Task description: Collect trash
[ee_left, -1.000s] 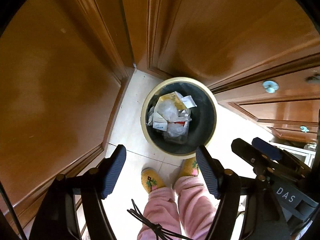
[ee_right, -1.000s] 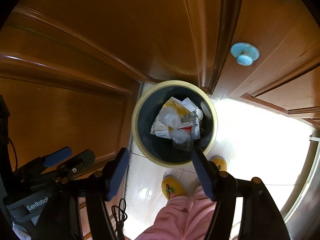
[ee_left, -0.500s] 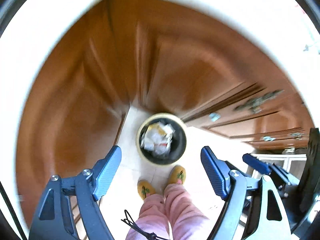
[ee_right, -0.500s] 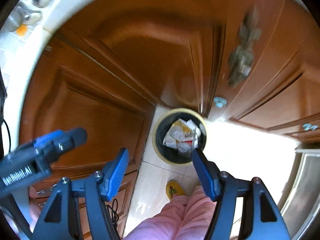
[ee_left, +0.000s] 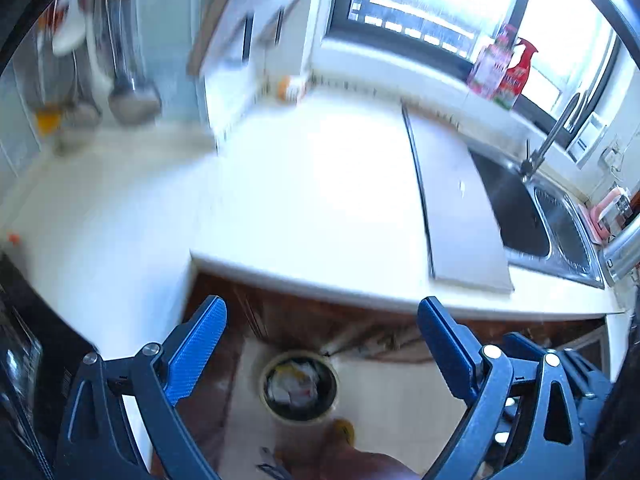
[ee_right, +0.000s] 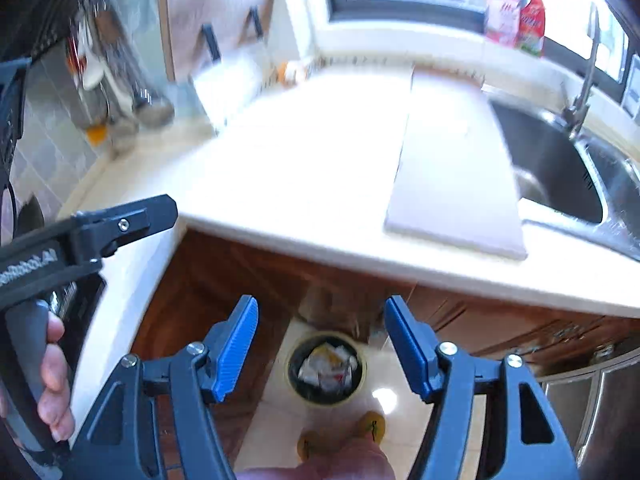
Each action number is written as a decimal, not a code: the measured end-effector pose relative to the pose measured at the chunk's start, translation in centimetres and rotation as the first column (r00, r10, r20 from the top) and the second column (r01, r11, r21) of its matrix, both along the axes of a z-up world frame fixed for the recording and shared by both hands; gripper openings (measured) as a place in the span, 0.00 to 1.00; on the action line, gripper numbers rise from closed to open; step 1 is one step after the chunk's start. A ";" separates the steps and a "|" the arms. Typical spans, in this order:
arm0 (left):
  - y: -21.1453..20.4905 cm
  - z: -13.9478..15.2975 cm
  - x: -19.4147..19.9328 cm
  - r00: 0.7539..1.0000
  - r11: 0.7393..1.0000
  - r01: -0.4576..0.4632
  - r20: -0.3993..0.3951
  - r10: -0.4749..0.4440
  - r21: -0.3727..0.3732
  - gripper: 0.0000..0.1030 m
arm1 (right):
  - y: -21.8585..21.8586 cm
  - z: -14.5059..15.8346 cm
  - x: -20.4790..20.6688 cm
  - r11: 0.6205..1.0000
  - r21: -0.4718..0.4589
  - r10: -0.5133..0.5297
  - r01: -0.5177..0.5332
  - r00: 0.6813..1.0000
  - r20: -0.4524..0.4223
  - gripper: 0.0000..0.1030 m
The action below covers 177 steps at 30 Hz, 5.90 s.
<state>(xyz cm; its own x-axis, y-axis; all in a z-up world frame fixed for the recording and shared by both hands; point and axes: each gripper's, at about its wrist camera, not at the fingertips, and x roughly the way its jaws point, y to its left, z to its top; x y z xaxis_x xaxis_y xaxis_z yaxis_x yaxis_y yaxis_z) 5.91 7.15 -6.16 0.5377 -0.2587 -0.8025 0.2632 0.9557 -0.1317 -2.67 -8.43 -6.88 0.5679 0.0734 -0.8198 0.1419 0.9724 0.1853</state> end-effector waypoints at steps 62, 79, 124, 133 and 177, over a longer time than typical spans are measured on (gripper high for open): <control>6.5 -8.9 22.6 0.575 0.583 -0.809 -0.110 0.811 0.075 0.98 | 1.9 -8.3 54.3 0.798 -0.076 0.594 -0.598 0.802 -0.065 0.50; 5.5 -7.3 19.7 0.651 0.658 -0.749 -0.095 0.753 0.083 0.98 | -1.8 -4.6 45.0 0.820 0.194 0.556 -0.539 0.830 -0.046 0.49; 1.2 -7.6 -3.9 0.975 0.957 -0.208 -0.034 0.219 0.205 0.98 | -0.3 -9.2 -2.0 0.947 0.315 0.169 -0.068 0.937 -0.306 0.49; 1.6 -22.0 -7.7 0.950 0.916 -0.126 -0.219 0.222 0.382 0.98 | 0.6 -26.4 -2.6 0.938 0.344 0.226 -0.044 0.830 -0.509 0.50; 2.9 -27.8 -5.9 0.933 0.934 -0.106 -0.290 0.212 0.341 0.98 | 1.8 -30.4 -1.3 0.956 0.283 0.201 -0.078 0.876 -0.439 0.67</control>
